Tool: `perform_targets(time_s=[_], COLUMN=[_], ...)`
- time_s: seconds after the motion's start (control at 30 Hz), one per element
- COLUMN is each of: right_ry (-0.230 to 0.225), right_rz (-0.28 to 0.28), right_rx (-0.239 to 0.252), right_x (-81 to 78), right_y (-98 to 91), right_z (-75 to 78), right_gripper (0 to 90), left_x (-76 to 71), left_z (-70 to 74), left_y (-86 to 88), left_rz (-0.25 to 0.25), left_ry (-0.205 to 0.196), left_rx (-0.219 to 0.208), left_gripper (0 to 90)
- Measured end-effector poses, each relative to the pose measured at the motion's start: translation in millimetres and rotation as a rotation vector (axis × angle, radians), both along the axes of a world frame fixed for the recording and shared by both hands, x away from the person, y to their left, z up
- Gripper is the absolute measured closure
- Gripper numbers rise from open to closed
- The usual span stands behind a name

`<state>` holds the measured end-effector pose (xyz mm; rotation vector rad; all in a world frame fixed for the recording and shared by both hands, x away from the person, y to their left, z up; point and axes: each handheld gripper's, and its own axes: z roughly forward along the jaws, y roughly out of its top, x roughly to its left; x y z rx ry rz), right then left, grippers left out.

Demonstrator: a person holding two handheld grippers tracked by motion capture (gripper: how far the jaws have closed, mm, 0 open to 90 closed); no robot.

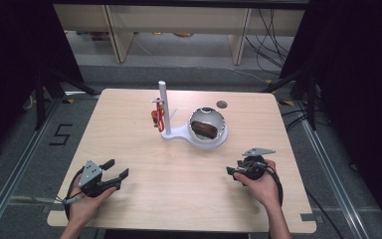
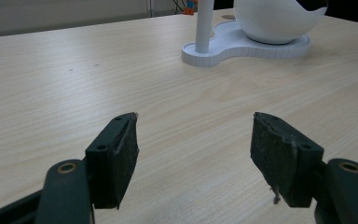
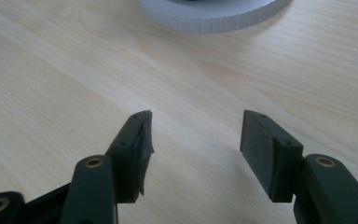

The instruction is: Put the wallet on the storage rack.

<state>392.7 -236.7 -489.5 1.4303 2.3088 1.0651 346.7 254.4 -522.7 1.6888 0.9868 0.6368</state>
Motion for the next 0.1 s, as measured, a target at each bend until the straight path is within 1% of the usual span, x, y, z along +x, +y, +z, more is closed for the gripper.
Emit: perform_targets(time_s=[0.07,0.1], right_ry=[-0.013,-0.021], right_rz=[0.025,0.033], right_rx=[-0.029,-0.026], right_x=[1.4,2.4], right_y=[-3.4,-4.1], right_z=[0.8,0.1], right_gripper=[44.3,44.2], left_x=[1.0,0.6], left_z=[-0.5,0.2], left_y=[-0.5,-0.3], left_rz=[-0.011,-0.005], left_ry=[-0.005,0.004], left_rx=[0.003,0.013], left_gripper=[31.5,31.5])
